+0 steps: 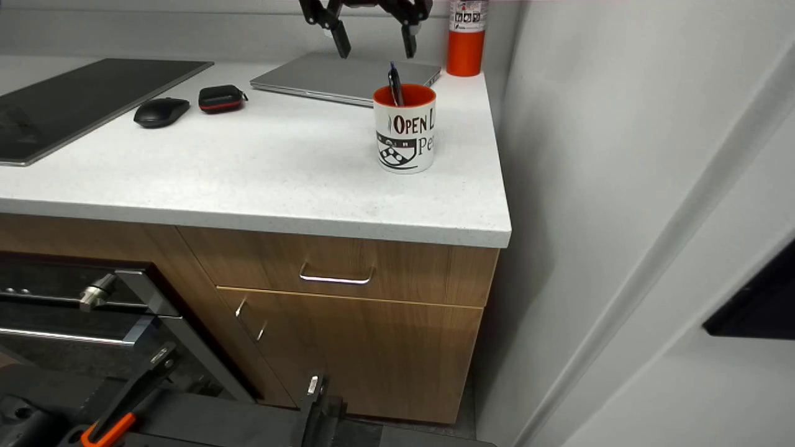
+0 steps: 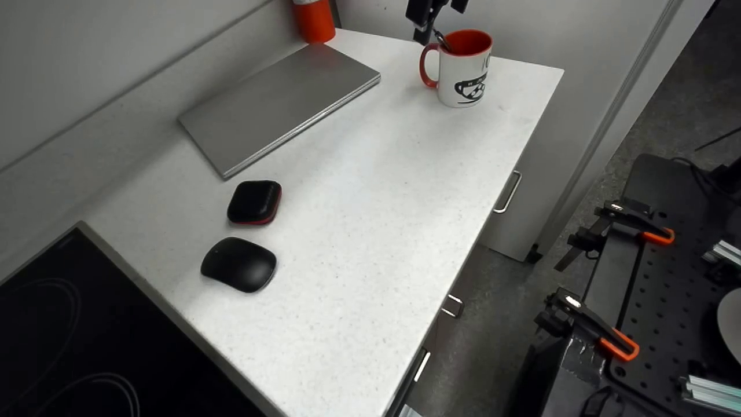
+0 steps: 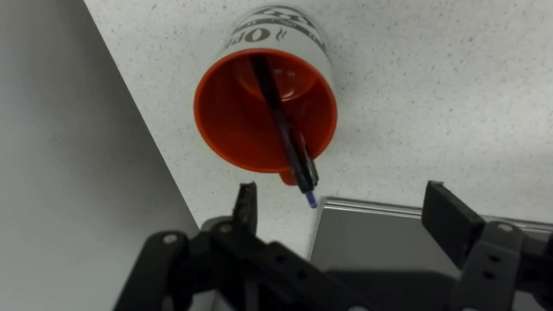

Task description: Remove the pen from the mug cup and place it on the table

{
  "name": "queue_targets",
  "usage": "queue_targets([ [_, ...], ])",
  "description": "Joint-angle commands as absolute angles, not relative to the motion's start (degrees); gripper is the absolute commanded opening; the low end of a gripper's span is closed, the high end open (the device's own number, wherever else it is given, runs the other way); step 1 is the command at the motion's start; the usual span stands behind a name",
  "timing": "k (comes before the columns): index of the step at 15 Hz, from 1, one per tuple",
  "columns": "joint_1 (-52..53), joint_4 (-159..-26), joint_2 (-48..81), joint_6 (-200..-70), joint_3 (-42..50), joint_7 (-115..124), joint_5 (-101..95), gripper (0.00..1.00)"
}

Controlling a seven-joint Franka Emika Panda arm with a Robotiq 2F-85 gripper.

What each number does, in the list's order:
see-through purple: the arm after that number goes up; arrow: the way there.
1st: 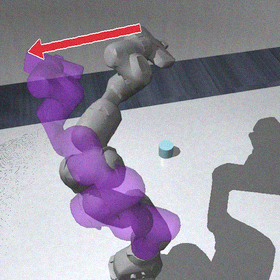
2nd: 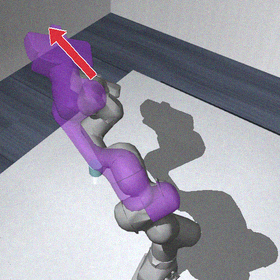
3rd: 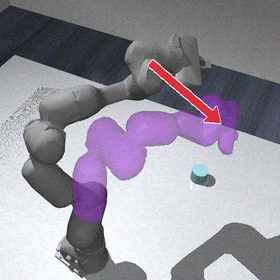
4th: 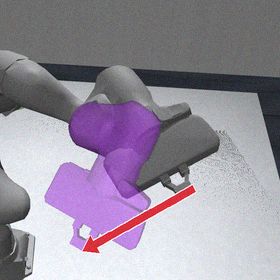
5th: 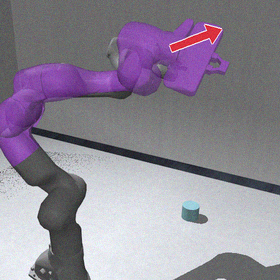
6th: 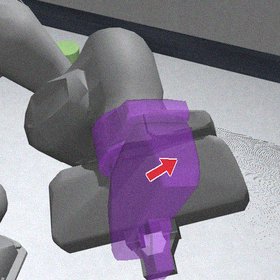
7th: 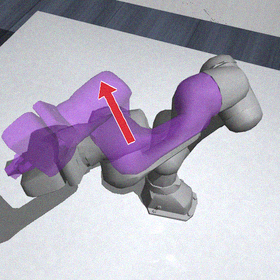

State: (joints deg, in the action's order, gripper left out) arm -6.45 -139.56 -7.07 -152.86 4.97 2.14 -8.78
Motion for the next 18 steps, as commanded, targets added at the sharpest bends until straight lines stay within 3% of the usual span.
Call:
queue_targets([
  [1, -6.77, -139.16, -5.06, -158.71, 6.45, 0.56, -5.78, 1.00],
  [16, -6.34, -139.72, -1.83, -161.87, 6.77, -1.41, -0.93, 1.00],
  [17, -6.33, -139.73, -1.82, -161.86, 6.77, -1.43, -0.64, 0.75],
  [18, -6.32, -139.74, -1.71, -162.03, 6.79, -1.66, -0.31, 0.74],
])
